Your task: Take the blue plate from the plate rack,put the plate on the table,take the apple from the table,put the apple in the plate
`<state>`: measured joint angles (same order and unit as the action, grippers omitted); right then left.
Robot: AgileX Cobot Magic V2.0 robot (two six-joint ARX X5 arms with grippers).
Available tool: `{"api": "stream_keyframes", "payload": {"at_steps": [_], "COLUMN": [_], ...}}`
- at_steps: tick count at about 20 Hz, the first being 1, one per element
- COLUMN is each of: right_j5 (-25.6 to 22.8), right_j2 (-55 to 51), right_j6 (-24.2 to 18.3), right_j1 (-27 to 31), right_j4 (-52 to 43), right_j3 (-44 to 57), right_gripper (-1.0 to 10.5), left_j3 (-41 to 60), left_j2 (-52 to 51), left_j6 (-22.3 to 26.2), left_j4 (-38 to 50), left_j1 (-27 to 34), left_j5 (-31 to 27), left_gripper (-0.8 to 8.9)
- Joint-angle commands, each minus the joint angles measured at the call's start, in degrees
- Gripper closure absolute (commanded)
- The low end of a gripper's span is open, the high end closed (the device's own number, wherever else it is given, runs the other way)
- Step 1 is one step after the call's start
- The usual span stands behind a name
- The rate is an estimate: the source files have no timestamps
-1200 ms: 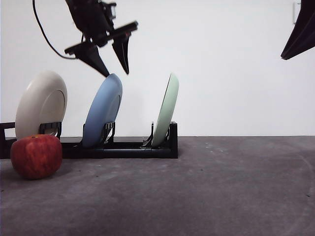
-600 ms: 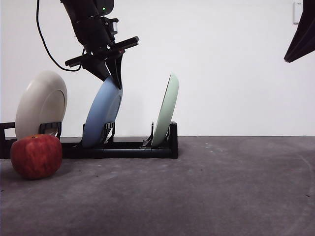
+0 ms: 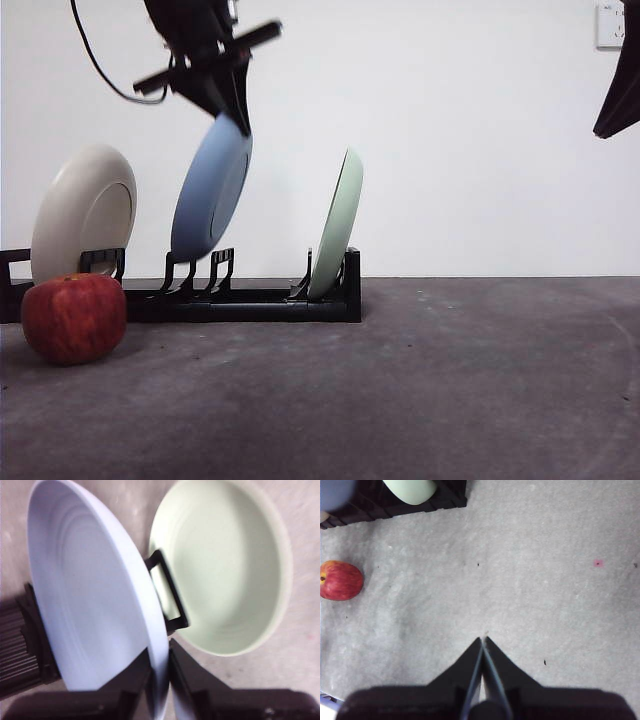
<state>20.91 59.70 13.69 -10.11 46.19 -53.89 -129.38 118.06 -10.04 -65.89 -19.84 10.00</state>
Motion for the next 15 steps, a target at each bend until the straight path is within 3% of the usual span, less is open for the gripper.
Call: {"api": "stream_keyframes", "payload": {"at_steps": [1,5,9,15], "right_j5": [-0.2,-0.2,-0.2,-0.1], "right_j2": [0.2,0.2,0.2,0.2], "right_j6": [-0.4,-0.4,-0.3,-0.3], "right_j1": [-0.1,-0.1,-0.1,-0.1], "right_j4": [-0.3,-0.3,-0.2,2.1], "right_j3": [-0.2,-0.2,-0.2,-0.2], "right_gripper": [9.5,9.5,9.5,9.5], "left_j3": [-4.5,-11.2,-11.9,-11.0], "left_j2": [-0.2,-0.2,-2.3,-12.2], "left_j6": [0.8,0.8,0.8,4.6], "left_j4": [-3.2,-9.5,-9.5,-9.9], "left_j1": [-0.1,-0.8,-2.6,-10.3], "left_j5": [-0.6,-0.4,5.6,5.3], "left_gripper": [8.18,8.18,8.18,8.18]}}
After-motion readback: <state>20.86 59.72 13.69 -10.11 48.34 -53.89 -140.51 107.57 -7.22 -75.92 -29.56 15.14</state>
